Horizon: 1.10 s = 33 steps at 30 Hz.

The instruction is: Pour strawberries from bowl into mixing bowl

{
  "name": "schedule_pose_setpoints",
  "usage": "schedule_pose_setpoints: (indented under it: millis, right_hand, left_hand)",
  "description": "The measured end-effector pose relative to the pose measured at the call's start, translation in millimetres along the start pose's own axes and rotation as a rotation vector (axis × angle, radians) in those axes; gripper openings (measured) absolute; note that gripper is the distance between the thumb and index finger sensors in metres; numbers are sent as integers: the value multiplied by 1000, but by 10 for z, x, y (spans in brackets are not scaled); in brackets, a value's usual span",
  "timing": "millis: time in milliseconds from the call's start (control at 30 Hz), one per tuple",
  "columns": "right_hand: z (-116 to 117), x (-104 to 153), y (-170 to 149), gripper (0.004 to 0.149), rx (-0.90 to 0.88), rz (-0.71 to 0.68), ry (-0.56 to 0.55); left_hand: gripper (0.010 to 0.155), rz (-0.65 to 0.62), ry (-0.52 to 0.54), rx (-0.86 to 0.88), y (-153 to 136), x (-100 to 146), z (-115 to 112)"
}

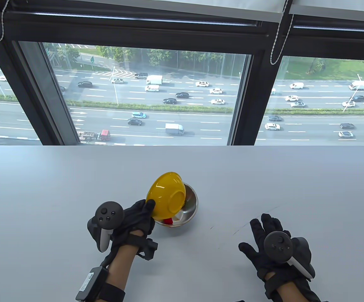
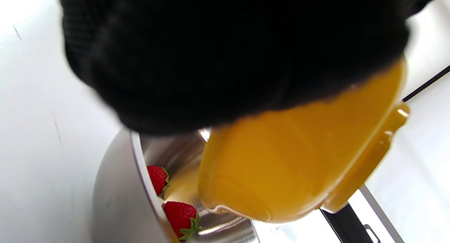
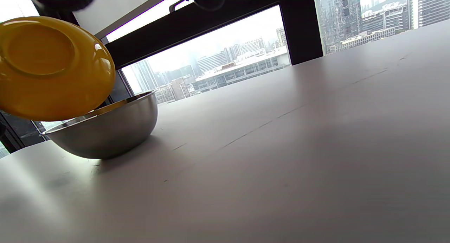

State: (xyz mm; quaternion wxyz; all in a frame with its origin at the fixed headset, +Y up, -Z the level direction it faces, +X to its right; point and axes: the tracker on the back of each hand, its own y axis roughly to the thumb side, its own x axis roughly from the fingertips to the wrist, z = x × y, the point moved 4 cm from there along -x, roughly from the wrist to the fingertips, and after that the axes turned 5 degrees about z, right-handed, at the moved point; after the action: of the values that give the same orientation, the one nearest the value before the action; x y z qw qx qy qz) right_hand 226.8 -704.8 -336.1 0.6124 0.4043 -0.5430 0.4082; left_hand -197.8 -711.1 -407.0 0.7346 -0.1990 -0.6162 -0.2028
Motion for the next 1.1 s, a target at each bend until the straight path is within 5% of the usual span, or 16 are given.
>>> schedule_pose_setpoints:
  millis: [300, 1100]
  right_hand:
    - [-2, 1, 0, 84, 1, 0, 0]
    - [-9, 8, -1, 84, -1, -7, -9]
  left_hand:
    - [59, -43, 5, -17, 52, 72, 88]
    - [61, -329, -189, -99, 408, 572, -22]
